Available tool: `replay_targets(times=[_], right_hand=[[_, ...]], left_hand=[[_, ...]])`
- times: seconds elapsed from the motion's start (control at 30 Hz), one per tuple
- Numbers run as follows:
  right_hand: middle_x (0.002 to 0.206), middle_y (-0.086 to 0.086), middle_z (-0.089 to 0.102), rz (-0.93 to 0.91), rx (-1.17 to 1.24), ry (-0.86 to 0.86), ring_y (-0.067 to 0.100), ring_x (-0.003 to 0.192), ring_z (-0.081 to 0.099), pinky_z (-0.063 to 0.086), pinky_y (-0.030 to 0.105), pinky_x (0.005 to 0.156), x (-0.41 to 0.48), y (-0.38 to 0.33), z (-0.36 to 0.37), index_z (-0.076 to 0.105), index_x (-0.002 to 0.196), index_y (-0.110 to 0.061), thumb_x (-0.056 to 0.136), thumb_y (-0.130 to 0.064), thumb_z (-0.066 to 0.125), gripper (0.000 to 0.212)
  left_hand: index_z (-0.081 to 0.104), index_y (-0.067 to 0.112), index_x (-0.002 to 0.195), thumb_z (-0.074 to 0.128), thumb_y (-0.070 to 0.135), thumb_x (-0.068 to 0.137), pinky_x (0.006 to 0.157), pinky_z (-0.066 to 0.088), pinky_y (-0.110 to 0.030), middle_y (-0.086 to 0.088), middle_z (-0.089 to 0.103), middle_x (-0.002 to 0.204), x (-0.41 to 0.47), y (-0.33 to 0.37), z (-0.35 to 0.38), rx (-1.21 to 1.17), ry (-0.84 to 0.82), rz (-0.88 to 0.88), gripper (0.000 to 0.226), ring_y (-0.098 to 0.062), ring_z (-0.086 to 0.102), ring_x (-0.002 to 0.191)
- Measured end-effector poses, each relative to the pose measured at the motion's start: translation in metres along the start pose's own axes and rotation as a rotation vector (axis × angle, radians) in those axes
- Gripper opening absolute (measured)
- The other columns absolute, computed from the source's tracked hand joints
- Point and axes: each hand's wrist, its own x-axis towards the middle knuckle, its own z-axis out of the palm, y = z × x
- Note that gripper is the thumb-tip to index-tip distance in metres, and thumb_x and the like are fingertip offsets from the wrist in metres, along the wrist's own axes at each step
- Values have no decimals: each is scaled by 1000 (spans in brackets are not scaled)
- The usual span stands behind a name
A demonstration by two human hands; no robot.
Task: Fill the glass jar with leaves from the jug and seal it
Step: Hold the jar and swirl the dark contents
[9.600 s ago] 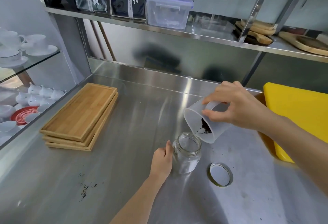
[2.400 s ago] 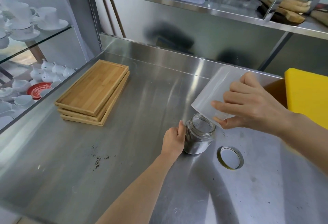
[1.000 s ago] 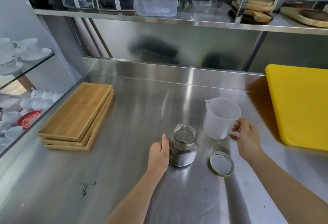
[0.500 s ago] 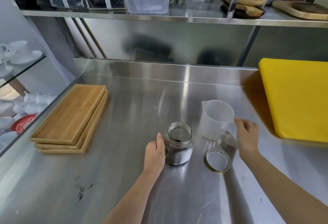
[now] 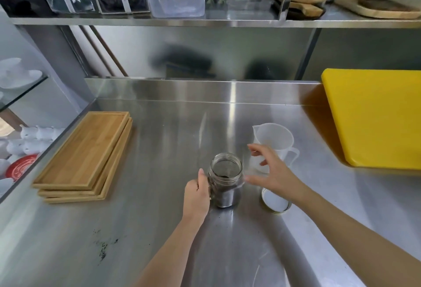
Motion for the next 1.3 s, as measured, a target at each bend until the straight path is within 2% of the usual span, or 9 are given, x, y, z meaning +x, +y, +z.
replay_targets(times=[0.2, 0.37, 0.53, 0.6, 0.7, 0.8, 0.9, 1.13, 1.3], right_hand=[[138, -12, 34, 128, 143, -291, -2, 126, 30, 26, -4, 85, -1, 12, 21, 19, 139, -32, 61, -18, 84, 103], [129, -27, 38, 32, 92, -286, -19, 113, 35, 27, -5, 81, -10, 5, 39, 22, 126, -47, 59, -24, 81, 93], [117, -3, 52, 73, 65, -214, -5, 102, 46, 34, 4, 79, -18, 11, 44, 41, 120, -28, 64, -17, 82, 71], [116, 3, 53, 101, 79, -220, 4, 102, 48, 40, 16, 84, -19, 12, 45, 45, 118, -19, 64, -16, 83, 67], [117, 2, 54, 129, 143, -271, 9, 105, 50, 40, 25, 92, -16, 10, 45, 45, 115, -19, 62, -12, 83, 66], [126, -4, 51, 130, 231, -395, 6, 116, 47, 36, 18, 97, -15, 10, 46, 34, 127, -24, 59, -5, 83, 86], [129, -2, 49, 133, 279, -434, 1, 117, 46, 37, 13, 94, -17, 10, 51, 30, 130, -23, 56, -1, 85, 94], [117, -8, 52, 53, 335, -98, -2, 109, 51, 39, 8, 86, -37, 5, 82, 35, 117, -20, 50, -9, 86, 85], [114, -10, 54, -24, 303, 35, 0, 106, 53, 40, 9, 85, -37, -1, 73, 35, 114, -34, 48, -11, 84, 85]], left_hand=[[26, 26, 48, 46, 24, 93, 58, 24, -36, 8, 25, 46, 9, 11, -9, 25, -91, -44, 49, -15, 23, 50], [43, 13, 66, 41, 42, 94, 66, 34, -35, 0, 45, 68, 14, 22, -10, 32, 160, -37, 40, -19, 41, 66], [53, 13, 71, 45, 46, 92, 67, 40, -30, 0, 54, 71, 7, 22, -11, -216, 248, -268, 39, -19, 51, 70], [54, 14, 72, 49, 42, 91, 79, 45, -36, -3, 58, 75, 0, 22, -9, -337, 258, -283, 35, -26, 54, 78], [68, 4, 92, 50, 46, 88, 103, 43, -50, -21, 68, 103, -12, 21, -5, -481, 73, -321, 46, -36, 63, 100], [69, -2, 103, 45, 51, 89, 104, 44, -49, -27, 67, 110, -15, 19, -6, -517, -127, -393, 60, -38, 64, 104], [75, 4, 91, 49, 53, 86, 101, 46, -45, -21, 72, 99, -12, 17, -8, -487, -270, -408, 55, -35, 66, 100], [77, 14, 78, 64, 47, 66, 71, 51, -30, -4, 75, 71, -11, 19, -10, -505, -360, -379, 38, -17, 69, 68], [70, 12, 92, 63, 41, 74, 93, 46, -29, -5, 69, 108, -11, 46, -23, -386, -338, -197, 35, -19, 61, 105]])
